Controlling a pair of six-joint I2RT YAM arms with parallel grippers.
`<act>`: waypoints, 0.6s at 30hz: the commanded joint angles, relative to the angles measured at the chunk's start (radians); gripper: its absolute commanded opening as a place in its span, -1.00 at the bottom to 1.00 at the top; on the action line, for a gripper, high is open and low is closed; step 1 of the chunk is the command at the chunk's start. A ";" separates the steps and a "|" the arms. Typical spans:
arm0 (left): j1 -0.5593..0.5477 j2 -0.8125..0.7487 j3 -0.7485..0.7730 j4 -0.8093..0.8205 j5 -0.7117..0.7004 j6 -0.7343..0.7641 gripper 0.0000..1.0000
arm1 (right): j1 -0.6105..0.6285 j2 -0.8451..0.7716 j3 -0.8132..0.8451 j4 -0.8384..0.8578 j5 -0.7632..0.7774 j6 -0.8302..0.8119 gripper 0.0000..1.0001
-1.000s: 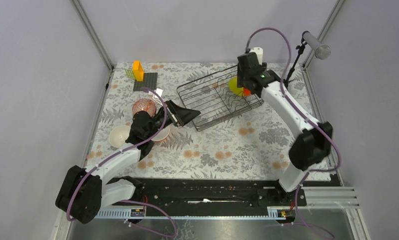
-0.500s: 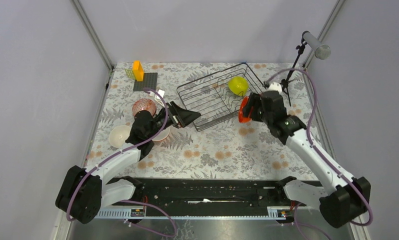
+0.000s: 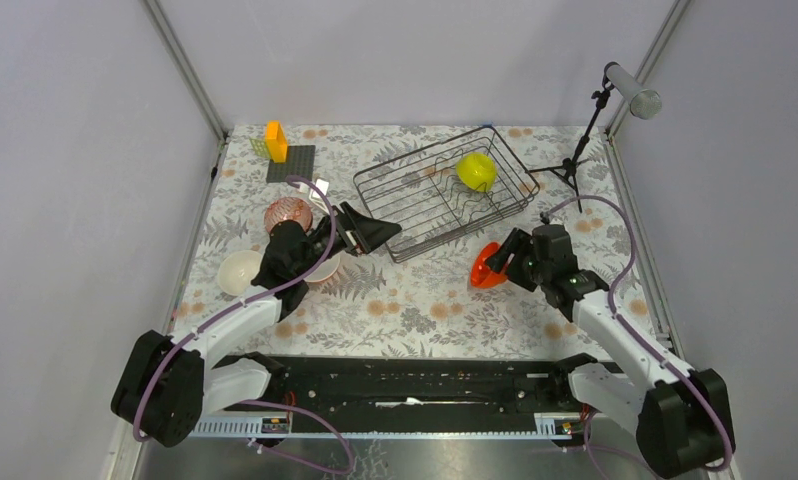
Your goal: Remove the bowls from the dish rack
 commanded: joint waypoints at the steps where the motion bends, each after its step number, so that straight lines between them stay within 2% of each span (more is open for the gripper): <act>1: -0.004 -0.007 0.015 0.023 -0.018 0.007 0.97 | -0.034 0.057 -0.005 0.200 -0.178 0.054 0.15; 4: -0.004 -0.015 0.010 0.017 -0.024 0.009 0.97 | -0.066 0.086 -0.007 0.255 -0.191 0.056 0.16; 15: -0.004 -0.034 0.001 -0.004 -0.044 0.013 0.97 | -0.283 0.228 -0.019 0.272 -0.227 0.013 0.26; 18: -0.004 -0.035 -0.002 -0.003 -0.044 0.013 0.97 | -0.349 0.263 -0.028 0.306 -0.272 0.007 0.42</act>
